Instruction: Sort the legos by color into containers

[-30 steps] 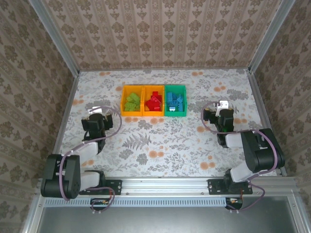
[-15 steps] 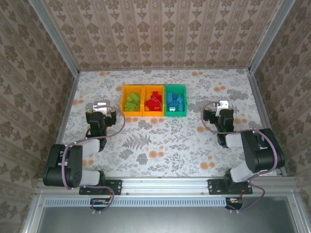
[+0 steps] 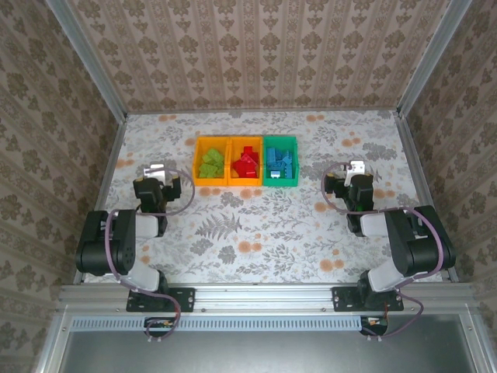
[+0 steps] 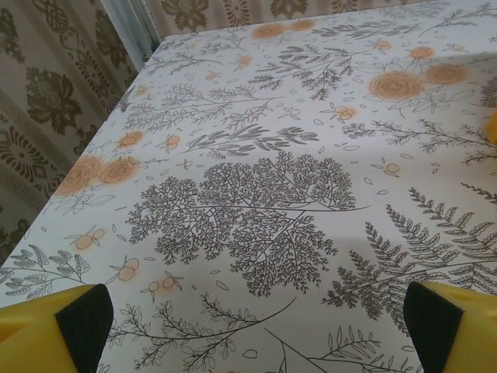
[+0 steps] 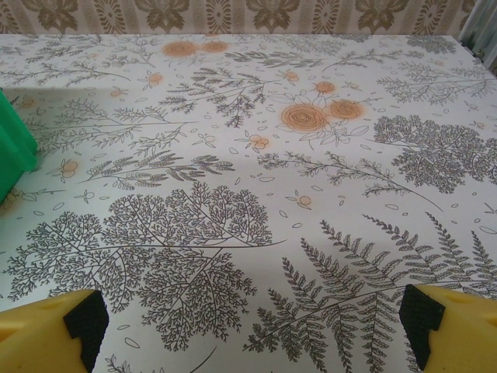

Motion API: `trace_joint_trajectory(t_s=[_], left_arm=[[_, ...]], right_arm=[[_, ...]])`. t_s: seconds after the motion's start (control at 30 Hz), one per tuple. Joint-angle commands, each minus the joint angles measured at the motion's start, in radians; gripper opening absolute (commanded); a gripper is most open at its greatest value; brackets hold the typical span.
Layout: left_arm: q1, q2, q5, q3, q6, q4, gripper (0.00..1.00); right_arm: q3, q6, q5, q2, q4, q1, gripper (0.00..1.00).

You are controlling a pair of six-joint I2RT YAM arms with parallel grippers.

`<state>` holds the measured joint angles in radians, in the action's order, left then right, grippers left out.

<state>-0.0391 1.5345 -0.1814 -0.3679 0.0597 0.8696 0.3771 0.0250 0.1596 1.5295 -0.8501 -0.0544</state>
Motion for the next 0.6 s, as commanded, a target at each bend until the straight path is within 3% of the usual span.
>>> trace_joint_trajectory(t_s=[0.0,0.57], left_arm=[[-0.001,0.000,0.034,-0.023,-0.031,0.011,1.00],[-0.001,0.000,0.035,-0.025,-0.030,0.010,1.00]], right_arm=[[0.024,-0.001,-0.035,-0.002,-0.018,0.014,1.00],[0.020,-0.002,-0.029,-0.002,-0.023,0.011,1.00]])
